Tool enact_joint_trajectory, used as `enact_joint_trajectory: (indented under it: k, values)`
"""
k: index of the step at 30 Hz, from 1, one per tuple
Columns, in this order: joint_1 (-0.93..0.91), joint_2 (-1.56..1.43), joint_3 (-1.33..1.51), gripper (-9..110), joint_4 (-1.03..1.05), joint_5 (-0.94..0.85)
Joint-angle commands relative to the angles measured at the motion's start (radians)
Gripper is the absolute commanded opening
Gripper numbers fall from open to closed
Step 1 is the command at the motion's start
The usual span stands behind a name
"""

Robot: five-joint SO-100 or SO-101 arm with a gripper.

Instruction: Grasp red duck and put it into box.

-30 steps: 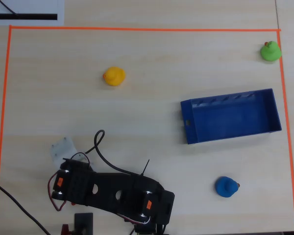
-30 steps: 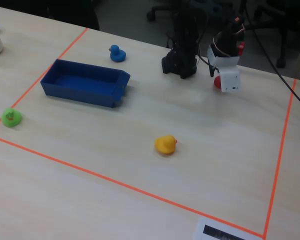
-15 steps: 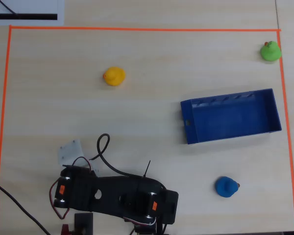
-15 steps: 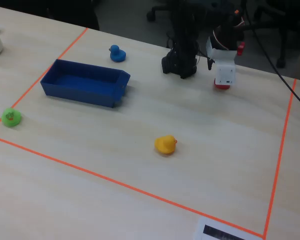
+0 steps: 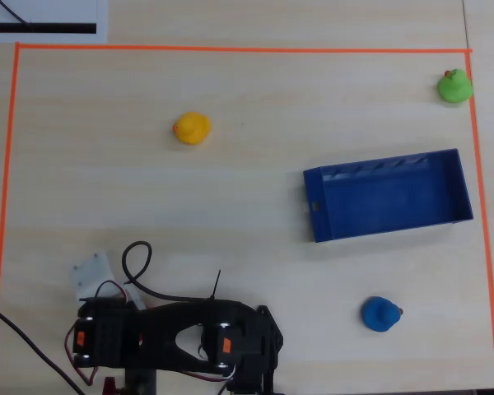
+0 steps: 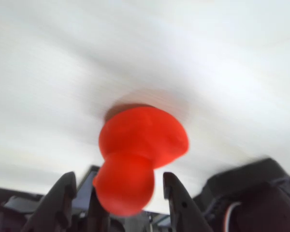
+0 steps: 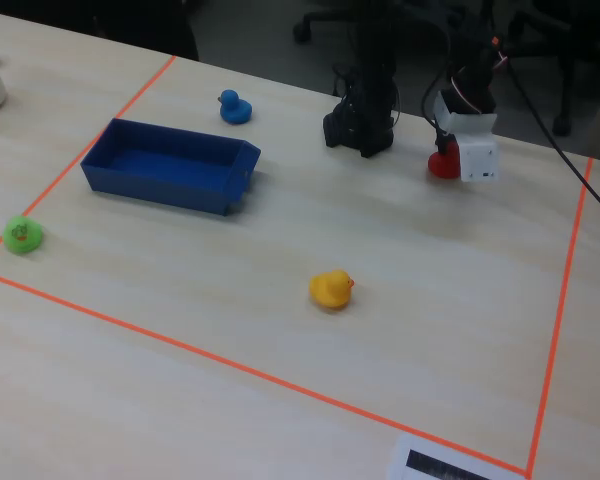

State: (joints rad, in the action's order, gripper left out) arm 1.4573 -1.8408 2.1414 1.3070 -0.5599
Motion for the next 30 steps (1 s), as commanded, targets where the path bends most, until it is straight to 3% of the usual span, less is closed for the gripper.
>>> enact_joint_trajectory:
  k: [1,30]
  values:
    - [0.026,0.025,-0.032,24,-0.011,0.023]
    - [-0.048,0.098,0.02,21,0.005,-0.008]
